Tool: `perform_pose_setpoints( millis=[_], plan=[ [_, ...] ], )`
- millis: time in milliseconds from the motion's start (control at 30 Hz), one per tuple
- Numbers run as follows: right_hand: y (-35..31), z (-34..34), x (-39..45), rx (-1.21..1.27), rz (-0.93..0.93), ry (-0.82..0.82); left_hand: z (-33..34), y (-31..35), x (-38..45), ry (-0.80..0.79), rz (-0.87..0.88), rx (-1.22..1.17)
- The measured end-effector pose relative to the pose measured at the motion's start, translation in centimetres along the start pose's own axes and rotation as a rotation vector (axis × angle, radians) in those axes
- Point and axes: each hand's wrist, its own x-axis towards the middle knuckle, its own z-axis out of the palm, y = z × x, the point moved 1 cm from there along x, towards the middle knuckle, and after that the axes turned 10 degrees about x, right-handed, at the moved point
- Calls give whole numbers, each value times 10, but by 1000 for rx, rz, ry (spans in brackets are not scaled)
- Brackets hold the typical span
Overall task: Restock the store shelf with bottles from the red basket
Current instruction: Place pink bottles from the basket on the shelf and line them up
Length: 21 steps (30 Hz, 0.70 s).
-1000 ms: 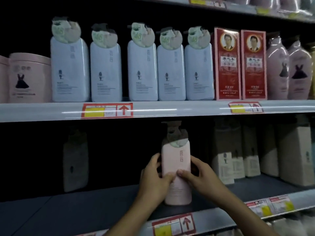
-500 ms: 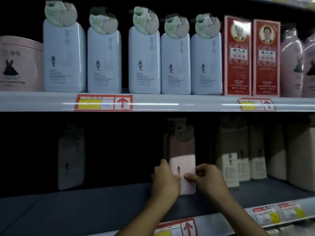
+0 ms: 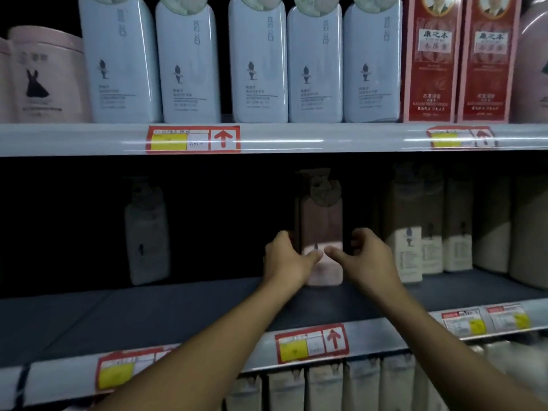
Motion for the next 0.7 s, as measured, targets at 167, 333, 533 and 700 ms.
perform_pose_setpoints(
  millis=[167, 333, 533, 700],
  plan=[
    [-52, -3, -71, 271, -123, -73, -50, -4, -45, -25, 58, -269],
    [-45, 20, -203, 392, -121, -344, -112, -78, -160, -102, 147, -278],
    [30, 71, -374, 78, 7, -1190, -105, -206, -362, -360, -96, -165],
    [75, 89, -447, -144, 73, -1652, -73, -288, -461, -574, -330, -65]
  ],
)
